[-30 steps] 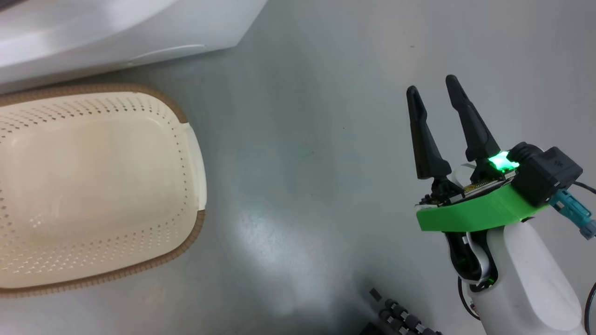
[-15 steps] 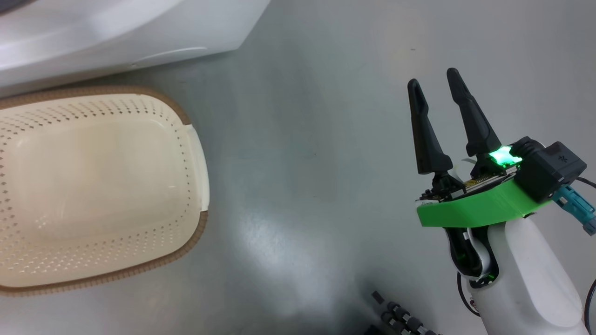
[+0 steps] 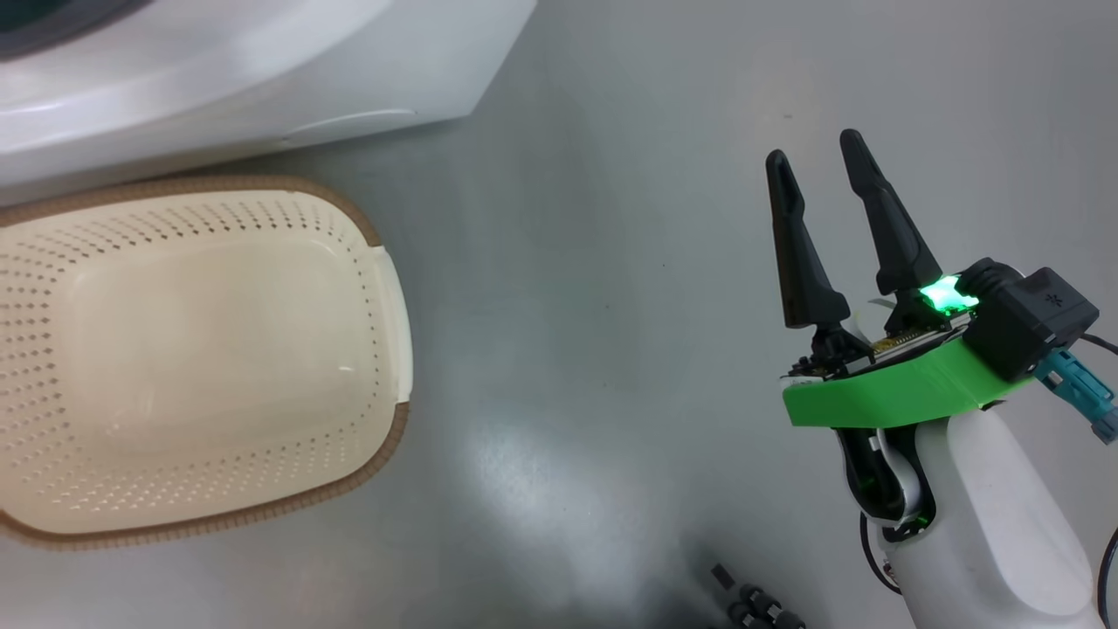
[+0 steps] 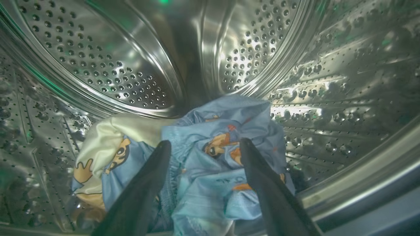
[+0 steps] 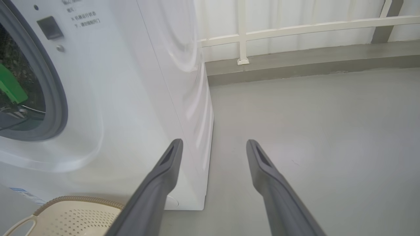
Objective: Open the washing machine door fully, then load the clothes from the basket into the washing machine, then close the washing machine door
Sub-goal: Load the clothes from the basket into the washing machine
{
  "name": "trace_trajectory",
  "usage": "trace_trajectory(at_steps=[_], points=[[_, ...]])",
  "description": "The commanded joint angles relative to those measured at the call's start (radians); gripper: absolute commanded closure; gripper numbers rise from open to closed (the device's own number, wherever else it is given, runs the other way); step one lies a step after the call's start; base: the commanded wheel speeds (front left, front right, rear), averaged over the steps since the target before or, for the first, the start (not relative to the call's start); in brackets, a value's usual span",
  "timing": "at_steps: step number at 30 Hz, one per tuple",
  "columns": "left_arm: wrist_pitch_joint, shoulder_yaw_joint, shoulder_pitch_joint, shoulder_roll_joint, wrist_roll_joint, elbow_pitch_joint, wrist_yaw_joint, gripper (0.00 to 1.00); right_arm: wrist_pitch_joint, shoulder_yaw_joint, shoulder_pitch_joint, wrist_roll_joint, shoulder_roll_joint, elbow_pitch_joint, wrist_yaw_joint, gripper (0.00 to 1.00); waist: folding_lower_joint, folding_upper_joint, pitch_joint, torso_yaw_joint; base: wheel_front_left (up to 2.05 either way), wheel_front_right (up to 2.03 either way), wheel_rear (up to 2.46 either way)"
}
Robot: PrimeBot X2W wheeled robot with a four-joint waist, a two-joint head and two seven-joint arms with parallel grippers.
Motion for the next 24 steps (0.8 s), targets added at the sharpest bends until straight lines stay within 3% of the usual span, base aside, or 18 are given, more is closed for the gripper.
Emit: trace_trajectory(at_steps=[1, 14, 24], points=[[-0.009, 0.005, 0.015, 0.033, -0.011, -0.034, -0.003, 0.0, -0.008, 0.008, 0.026, -0.017, -0.003, -0.019, 0.004, 0.0, 0.0, 0.0, -0.012, 0.006, 0.0, 0.0, 0.0], [-0.011, 0.117, 0.321, -0.037, -0.062, -0.4, -0.003, 0.0, -0.008, -0.003, 0.039, -0.046, -0.008, -0.012, 0.004, 0.0, 0.0, 0.0, -0.093, 0.043, 0.0, 0.0, 0.0], [-0.012, 0.192, 0.521, -0.106, -0.042, -0.565, -0.009, 0.0, -0.008, -0.007, 0.061, -0.047, -0.03, 0.004, 0.004, 0.0, 0.0, 0.0, -0.168, 0.074, 0.0, 0.0, 0.0]])
